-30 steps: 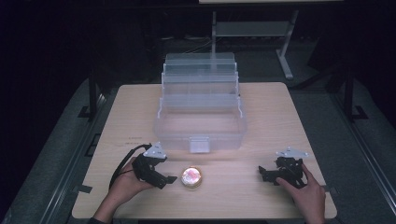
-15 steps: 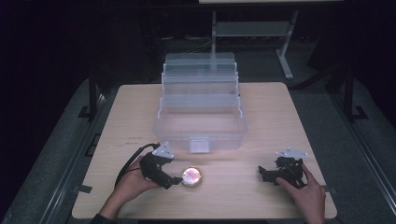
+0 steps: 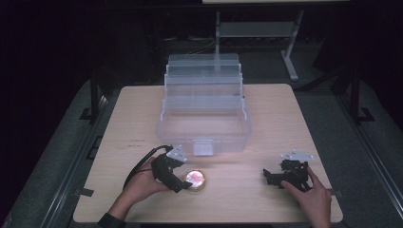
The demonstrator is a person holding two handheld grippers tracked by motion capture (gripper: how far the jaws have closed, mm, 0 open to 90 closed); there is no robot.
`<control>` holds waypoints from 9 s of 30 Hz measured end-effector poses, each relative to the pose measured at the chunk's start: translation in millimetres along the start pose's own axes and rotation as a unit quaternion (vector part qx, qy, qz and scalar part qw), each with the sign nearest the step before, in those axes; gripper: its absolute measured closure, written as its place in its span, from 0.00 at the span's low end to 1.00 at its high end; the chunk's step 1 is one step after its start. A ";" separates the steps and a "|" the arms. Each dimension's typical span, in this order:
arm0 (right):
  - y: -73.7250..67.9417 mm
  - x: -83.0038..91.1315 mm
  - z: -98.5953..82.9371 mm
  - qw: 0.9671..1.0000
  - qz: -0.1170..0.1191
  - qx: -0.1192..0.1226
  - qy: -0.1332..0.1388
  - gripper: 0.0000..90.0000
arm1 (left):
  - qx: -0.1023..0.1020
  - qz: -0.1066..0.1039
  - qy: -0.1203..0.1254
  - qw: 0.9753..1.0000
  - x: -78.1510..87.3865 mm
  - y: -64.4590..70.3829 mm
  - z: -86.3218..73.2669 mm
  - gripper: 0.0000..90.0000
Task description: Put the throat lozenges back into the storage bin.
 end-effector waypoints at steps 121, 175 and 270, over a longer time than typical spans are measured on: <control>-0.3 0.5 -0.5 1.000 0.001 -0.001 0.000 0.00 | -0.069 -0.019 -0.109 0.991 -25.8 14.7 29.7 0.22; -0.3 0.6 -0.4 1.000 0.001 0.000 0.000 0.00 | -0.068 -0.017 -0.070 0.995 26.6 1.6 77.1 0.22; -0.3 0.5 -0.5 1.000 0.001 -0.001 0.000 0.00 | 0.062 0.090 -0.073 0.991 72.0 -139.5 59.0 0.22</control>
Point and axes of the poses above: each handheld gripper's, and its own axes: x roughly backward along the jaws, z roughly out of its top, y roughly to its right, the point moved 7 cm from there along -x, roughly forward along the jaws, and after that the axes turned 6 degrees about -z, right-handed, at the moved point
